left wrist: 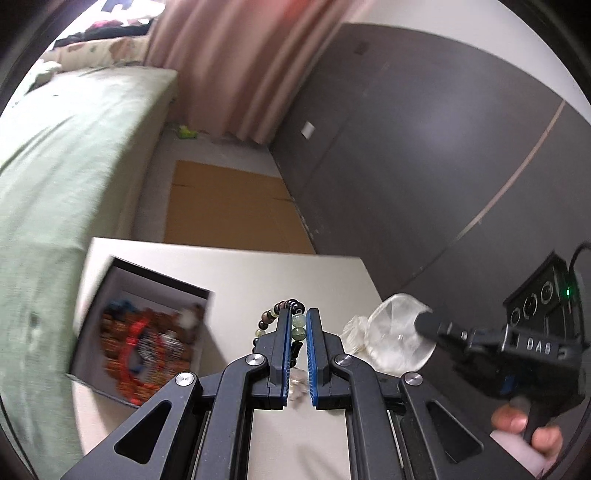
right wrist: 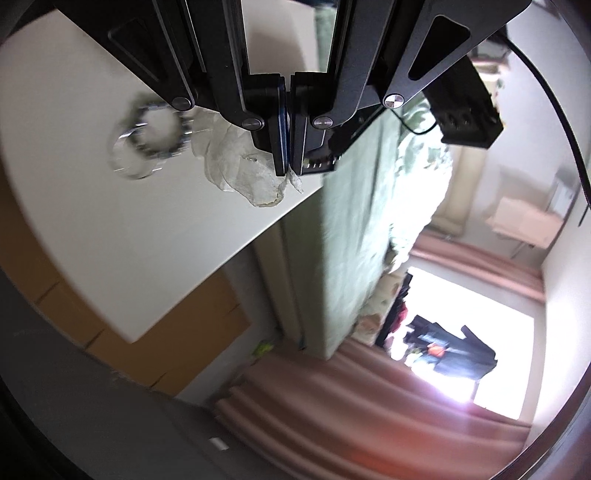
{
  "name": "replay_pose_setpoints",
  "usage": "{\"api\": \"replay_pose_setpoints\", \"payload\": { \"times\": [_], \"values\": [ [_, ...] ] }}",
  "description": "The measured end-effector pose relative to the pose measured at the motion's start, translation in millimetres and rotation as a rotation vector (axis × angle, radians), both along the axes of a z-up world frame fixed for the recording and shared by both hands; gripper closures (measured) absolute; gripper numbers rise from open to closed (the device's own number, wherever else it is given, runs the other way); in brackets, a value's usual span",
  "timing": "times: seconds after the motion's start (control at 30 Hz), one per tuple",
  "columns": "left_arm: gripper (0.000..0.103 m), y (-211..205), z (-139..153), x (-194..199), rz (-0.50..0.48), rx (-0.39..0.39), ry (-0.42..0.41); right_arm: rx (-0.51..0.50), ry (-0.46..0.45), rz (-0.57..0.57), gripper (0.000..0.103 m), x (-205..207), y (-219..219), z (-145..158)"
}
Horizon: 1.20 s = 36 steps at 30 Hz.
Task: Organize jewelry
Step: 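Carry the plastic bag into the black box with the right gripper while the left carries the bead bracelet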
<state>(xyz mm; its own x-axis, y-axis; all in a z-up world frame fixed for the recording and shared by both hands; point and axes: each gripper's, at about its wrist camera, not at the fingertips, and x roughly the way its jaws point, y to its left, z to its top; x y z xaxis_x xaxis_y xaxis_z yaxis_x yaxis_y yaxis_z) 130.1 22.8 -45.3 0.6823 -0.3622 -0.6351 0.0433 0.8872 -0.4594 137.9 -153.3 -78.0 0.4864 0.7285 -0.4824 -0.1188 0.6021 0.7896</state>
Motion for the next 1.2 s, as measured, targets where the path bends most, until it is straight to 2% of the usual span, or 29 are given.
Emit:
{"api": "replay_pose_setpoints", "payload": {
  "times": [0.53,0.77,0.97,1.03,1.07,1.13,1.17,1.2],
  "values": [
    [0.096,105.7,21.4,-33.4,0.195,-0.062,-0.047,0.118,-0.080,0.188,0.100,-5.9,118.3,-8.0],
    [0.096,131.5,24.3,-42.2,0.239,-0.103,-0.055,0.076,-0.097,0.208,0.100,-0.8,154.5,-19.4],
    [0.096,143.7,20.7,-42.5,0.253,-0.116,-0.046,0.008,-0.054,0.168,0.100,8.5,163.9,-38.1],
    [0.096,144.3,19.7,-41.6,0.252,-0.117,-0.043,-0.040,-0.014,0.151,0.099,13.3,166.1,-46.9],
    [0.096,143.1,19.5,-41.5,0.251,-0.117,-0.041,-0.054,0.013,0.153,0.096,15.7,165.9,-51.3],
    [0.096,140.2,19.1,-40.4,0.242,-0.117,-0.038,-0.058,0.053,0.148,0.084,17.9,161.7,-58.1],
    [0.096,139.2,18.7,-40.0,0.238,-0.116,-0.037,-0.069,0.057,0.139,0.063,17.8,158.3,-58.0],
    [0.096,136.5,17.7,-38.9,0.228,-0.115,-0.033,-0.078,0.051,0.127,0.050,17.3,154.2,-55.6]
  ]
}}
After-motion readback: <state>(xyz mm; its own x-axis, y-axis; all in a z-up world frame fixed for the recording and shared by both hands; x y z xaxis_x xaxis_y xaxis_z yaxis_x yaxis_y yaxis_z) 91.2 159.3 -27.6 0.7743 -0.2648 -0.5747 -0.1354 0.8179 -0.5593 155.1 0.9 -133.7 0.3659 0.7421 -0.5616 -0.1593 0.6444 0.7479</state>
